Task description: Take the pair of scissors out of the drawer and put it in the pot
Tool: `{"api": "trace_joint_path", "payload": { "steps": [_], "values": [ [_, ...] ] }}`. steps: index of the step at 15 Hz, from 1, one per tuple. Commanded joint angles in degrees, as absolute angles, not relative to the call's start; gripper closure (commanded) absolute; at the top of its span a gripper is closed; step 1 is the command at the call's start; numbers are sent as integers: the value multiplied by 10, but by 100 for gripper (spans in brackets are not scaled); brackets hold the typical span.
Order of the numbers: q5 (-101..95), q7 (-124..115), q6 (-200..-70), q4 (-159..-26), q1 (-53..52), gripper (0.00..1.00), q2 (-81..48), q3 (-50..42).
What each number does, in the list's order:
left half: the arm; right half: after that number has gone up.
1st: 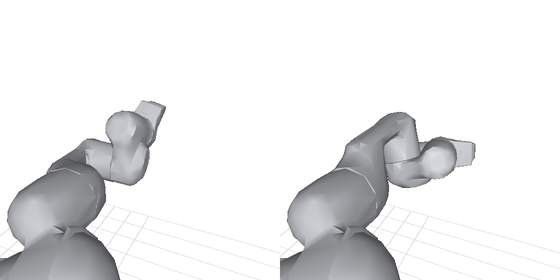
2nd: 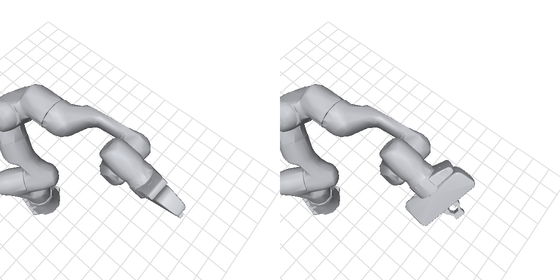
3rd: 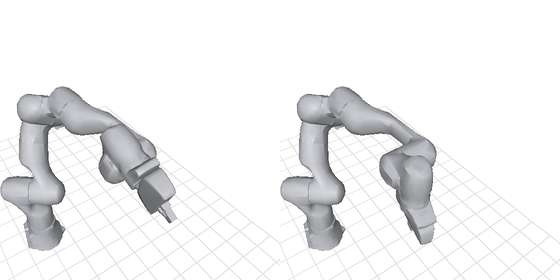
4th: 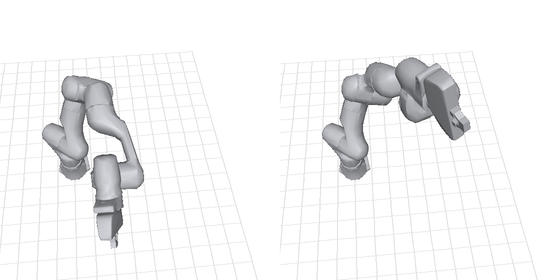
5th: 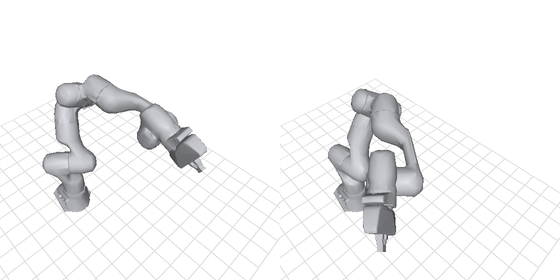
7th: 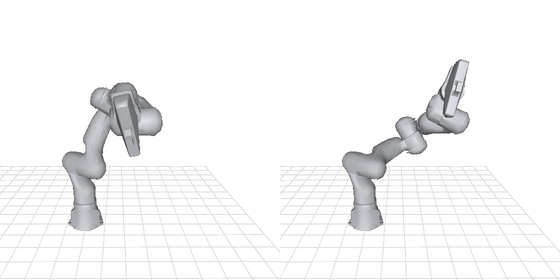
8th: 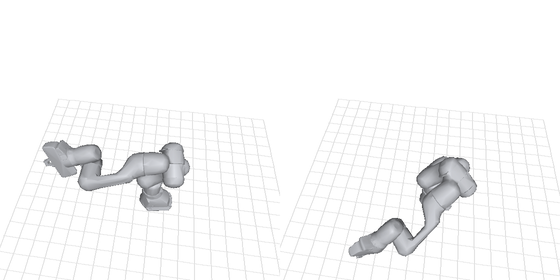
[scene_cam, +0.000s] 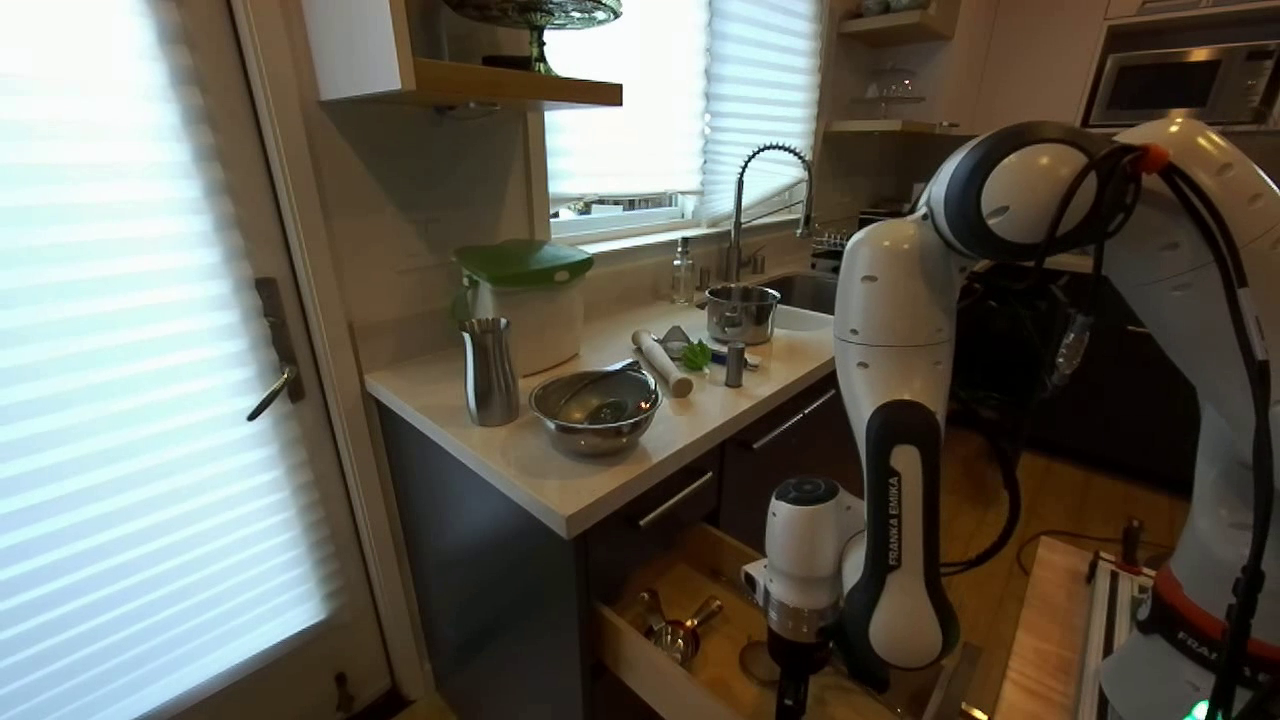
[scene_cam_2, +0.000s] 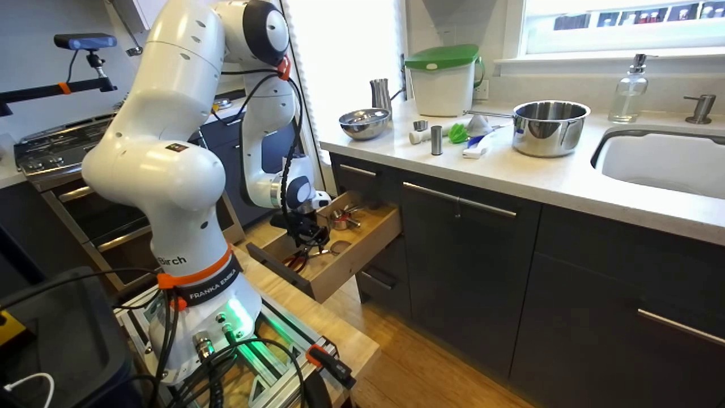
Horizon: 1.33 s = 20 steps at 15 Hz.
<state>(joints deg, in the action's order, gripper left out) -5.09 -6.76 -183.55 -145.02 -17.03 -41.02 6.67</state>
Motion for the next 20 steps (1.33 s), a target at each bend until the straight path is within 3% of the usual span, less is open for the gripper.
{"api": "trace_joint_path", "payload": {
  "steps": [1, 10, 20],
  "values": [
    [-17, -70, -1801, -1425, -205, 0, -431, 48],
    [-35, -171, -1657, -1421, -346, 0, -416, -83],
    [66, -243, -1773, -1437, -307, 3, -398, -24]
  ]
}}
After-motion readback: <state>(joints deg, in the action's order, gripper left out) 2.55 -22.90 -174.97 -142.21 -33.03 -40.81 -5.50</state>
